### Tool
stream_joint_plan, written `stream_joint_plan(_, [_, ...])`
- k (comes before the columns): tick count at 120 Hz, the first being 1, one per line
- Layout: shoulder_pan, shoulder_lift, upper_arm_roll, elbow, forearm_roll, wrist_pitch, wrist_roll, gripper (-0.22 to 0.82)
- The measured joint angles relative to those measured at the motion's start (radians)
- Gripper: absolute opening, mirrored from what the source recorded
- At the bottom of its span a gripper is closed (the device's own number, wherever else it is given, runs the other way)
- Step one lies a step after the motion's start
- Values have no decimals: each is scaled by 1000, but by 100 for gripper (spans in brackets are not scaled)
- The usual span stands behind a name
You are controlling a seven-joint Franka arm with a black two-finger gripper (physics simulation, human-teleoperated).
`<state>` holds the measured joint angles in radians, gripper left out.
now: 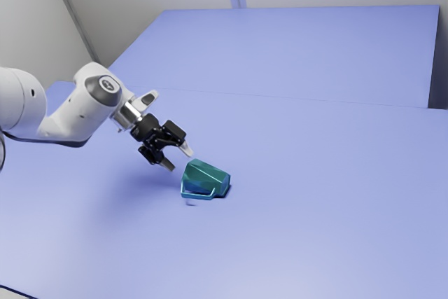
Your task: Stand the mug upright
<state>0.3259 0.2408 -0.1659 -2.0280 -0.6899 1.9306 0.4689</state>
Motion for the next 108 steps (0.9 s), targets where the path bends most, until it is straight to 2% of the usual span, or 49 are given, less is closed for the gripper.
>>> stream_joint_plan(25, [-5,46,-1,2,-61,12,106,60])
stream_joint_plan(61, [-2,80,-4,4,-133,-69,213,60])
stream_joint_plan(69, [4,86,-4,4,-148,-87,235,52])
stream_joint_plan(91, [13,100,-10,4,-171,-115,286,19])
stream_joint_plan(108, [14,97,-19,10,-178,-128,317,5])
